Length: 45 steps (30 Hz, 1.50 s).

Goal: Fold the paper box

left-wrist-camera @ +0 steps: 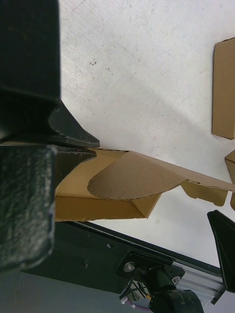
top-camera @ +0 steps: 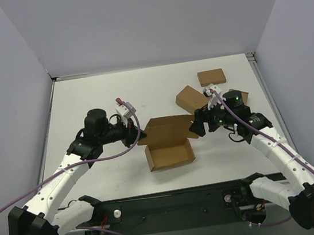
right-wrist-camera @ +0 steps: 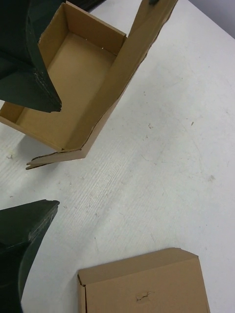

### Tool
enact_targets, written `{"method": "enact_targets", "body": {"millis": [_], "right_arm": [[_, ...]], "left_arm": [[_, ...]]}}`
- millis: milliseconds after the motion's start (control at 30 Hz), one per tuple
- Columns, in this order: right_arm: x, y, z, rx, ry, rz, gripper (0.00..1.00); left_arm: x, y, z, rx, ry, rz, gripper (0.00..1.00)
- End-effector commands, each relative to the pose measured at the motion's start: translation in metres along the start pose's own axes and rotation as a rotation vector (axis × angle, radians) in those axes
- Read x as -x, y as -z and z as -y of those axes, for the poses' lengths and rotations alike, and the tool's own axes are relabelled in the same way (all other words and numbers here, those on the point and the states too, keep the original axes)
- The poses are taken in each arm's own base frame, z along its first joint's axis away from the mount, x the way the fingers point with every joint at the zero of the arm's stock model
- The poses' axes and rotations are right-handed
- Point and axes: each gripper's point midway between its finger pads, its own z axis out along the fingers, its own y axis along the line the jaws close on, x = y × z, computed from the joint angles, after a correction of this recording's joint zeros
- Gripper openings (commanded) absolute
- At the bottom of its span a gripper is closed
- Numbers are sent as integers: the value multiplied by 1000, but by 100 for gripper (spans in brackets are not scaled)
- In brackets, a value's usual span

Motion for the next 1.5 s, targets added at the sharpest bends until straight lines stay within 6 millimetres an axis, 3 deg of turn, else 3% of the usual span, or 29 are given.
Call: {"method": "enact_targets", "body": {"millis": [0, 167, 367, 467, 567, 633, 667, 700, 767, 867, 900, 967, 1233, 1467], "right_arm": [[12, -8, 10, -23, 49, 30, 73], [8, -16, 4, 29, 25, 0, 66], [9, -23, 1, 61, 17, -4, 51], [9, -26, -2, 66, -8, -13, 24], [9, -30, 1, 25, -28, -15, 9], [9, -33, -5, 9, -25, -16, 4], [12, -34, 3, -63, -15, -2, 0], [10, -37, -7, -71, -10, -3, 0], [16, -38, 5, -194, -3, 28, 0], [19, -43, -1, -265, -33, 66, 0], [22, -40, 11, -354, -41, 93, 0], [21, -42, 4, -386, -52, 110, 0], [15, -40, 0, -588, -54, 166, 0], [13, -42, -8, -666, -94, 253, 0]], "left_arm": [[18, 5, 9, -35, -56, 60, 0], [19, 6, 8, -28, -63, 65, 0], [17, 5, 9, -37, -60, 61, 0], [16, 4, 4, -11, -61, 60, 0], [17, 2, -5, 25, -68, 59, 0], [14, -2, -12, 55, -61, 45, 0], [18, -4, -14, 66, -64, 49, 0], [19, -6, -17, 88, -63, 49, 0], [24, -12, -25, 142, -29, 53, 0], [19, -17, -42, 266, 27, 20, 0], [17, -17, -48, 313, 43, 6, 0], [12, -20, -58, 393, 77, -19, 0], [-5, -35, -61, 576, 34, -48, 0], [-24, -46, -65, 657, 40, -23, 0]]}}
